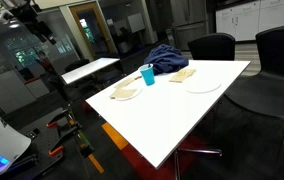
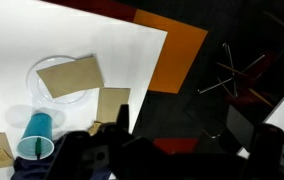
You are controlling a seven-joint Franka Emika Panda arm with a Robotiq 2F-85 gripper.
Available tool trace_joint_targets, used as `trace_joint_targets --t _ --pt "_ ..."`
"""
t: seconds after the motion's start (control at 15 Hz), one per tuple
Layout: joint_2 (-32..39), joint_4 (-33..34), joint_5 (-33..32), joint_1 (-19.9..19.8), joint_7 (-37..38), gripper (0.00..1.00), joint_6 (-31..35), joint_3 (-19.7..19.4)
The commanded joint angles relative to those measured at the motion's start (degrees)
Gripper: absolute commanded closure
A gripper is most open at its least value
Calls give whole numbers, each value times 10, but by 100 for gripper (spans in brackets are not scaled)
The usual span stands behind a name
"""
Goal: Remove the pen from the cup and put it on the table
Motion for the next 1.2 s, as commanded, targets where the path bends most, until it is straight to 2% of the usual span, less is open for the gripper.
trace_joint_targets --t 0.0,0.6,0.87,1.13 --pt "1 -2 -2 1 1 0 -1 -1" --pt "9 -4 -1 2 -2 0 -3 -4" --pt "31 6 3 -4 -4 0 20 -7" --pt "71 16 1 -14 -1 0 73 -9"
